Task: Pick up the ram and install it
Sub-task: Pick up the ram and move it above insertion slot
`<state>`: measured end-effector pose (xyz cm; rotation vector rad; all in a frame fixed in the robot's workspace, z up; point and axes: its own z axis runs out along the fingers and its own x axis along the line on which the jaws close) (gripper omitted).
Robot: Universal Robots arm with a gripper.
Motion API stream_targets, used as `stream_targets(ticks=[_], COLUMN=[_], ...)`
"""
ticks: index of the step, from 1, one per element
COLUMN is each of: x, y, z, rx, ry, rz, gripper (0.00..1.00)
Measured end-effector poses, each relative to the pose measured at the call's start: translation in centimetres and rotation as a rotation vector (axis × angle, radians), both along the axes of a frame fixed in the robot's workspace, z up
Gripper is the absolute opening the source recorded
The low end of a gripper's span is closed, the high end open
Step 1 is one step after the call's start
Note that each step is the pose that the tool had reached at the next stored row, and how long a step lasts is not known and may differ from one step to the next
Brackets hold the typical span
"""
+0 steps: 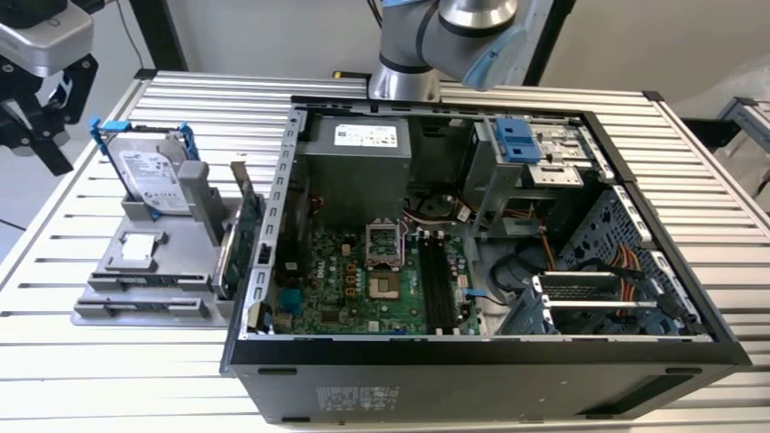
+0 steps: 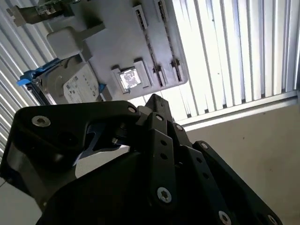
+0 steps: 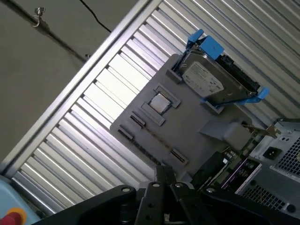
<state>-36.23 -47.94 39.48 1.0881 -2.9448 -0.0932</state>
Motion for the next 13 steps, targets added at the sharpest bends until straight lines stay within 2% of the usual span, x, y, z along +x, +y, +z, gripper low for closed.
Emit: stream_targets(ticks=[13], x=[0.0], y=[0.0], z=[0.0], rx=[0.0], ry=[0.0], rz=[0.142], gripper=[0.0])
